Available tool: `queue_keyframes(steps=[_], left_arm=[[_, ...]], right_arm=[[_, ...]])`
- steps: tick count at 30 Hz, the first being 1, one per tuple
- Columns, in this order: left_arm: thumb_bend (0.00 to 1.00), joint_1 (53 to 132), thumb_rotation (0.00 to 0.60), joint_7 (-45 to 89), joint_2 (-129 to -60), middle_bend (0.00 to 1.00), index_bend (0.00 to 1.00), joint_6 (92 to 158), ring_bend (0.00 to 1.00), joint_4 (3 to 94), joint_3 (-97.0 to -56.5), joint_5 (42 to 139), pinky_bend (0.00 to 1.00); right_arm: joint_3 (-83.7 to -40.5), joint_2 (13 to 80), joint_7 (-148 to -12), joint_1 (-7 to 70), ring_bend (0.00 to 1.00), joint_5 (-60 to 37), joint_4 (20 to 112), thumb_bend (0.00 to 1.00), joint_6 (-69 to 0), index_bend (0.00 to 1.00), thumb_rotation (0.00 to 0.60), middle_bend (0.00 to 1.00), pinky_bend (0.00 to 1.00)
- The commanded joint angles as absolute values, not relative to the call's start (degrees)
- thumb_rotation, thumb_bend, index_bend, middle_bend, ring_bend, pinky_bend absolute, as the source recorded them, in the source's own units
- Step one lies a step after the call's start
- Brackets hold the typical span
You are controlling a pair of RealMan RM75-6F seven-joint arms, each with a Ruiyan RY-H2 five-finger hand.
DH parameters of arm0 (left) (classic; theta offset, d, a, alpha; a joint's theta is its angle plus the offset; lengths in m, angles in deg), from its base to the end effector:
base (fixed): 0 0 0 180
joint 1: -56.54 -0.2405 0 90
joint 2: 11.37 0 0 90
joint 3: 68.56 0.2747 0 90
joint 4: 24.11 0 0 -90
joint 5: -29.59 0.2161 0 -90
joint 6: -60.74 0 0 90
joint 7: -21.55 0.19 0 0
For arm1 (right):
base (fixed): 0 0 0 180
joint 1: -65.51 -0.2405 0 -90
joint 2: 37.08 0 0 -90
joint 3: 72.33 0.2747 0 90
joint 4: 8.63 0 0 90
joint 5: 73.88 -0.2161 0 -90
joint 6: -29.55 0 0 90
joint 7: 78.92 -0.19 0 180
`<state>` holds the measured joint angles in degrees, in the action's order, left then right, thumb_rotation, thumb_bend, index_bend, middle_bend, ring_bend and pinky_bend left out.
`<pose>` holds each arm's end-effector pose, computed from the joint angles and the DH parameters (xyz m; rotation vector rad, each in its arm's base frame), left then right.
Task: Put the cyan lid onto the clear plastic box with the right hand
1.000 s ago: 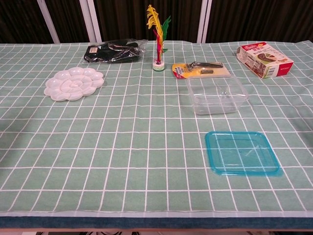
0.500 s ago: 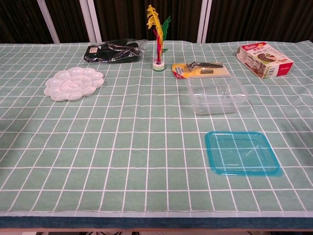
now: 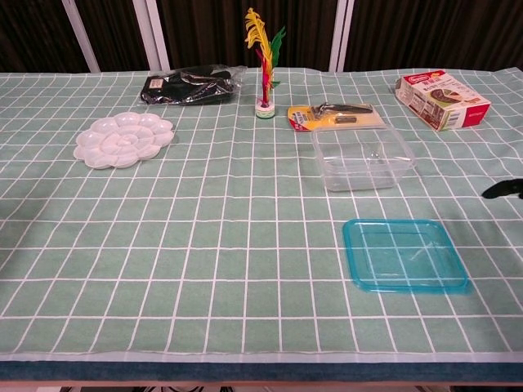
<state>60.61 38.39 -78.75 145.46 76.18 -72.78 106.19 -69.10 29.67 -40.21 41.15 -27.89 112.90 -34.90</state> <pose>-0.3257 0.2247 0.1404 -1.3001 -0.9199 -0.7362 -0.2374 -0.2622 0.0437 1.6824 -1.2770 0.4921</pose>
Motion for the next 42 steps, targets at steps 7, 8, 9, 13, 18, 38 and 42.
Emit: queue_keyframes(steps=[7,8,9,13,18,38,42], left_arm=[[0.53,60.92,0.600,38.70,-78.51,0.00,0.06,144.55,0.00,76.70,-72.91,104.99,0.00],[0.53,60.92,0.600,38.66,-78.48,0.00,0.06,144.58,0.00,76.71,-72.90,105.01,0.00],[0.53,60.91,0.600,38.64,-78.47,0.00,0.06,144.58,0.00,76.71,-72.88,105.03,0.00],[0.53,60.94,0.600,38.64,-78.45,0.00,0.06,144.58,0.00,76.69,-72.84,104.98,0.00],[0.53,60.99,0.600,38.70,-78.45,0.00,0.06,144.52,0.00,76.68,-72.82,104.81,0.00],[0.53,61.08,0.600,38.41,-78.29,0.00,0.06,144.45,0.00,76.78,-72.75,104.56,0.00],[0.53,61.09,0.600,38.42,-78.25,0.00,0.06,144.48,0.00,76.84,-72.74,104.56,0.00]], right_arm=[[-69.01,41.92,-34.13,37.99,0.00,-32.74,109.84,0.16,-43.17,0.00,0.600,0.00,0.00],[-68.97,42.70,-34.24,37.94,0.00,-32.43,109.36,0.16,-43.49,0.00,0.600,0.00,0.00],[-69.00,43.39,-34.26,37.91,0.00,-32.15,108.92,0.16,-43.82,0.00,0.600,0.00,0.00],[-69.10,46.60,-33.75,37.49,0.00,-31.21,107.34,0.16,-45.20,0.00,0.600,0.00,0.00],[-68.57,49.59,-32.62,36.73,0.00,-31.92,106.55,0.16,-46.54,0.00,0.600,0.00,0.00],[-66.55,55.58,-29.58,33.28,0.00,-35.98,103.70,0.16,-47.59,0.00,0.600,0.05,0.00],[-66.39,55.92,-29.62,33.03,0.00,-36.20,103.56,0.16,-47.79,0.00,0.600,0.09,0.00]])
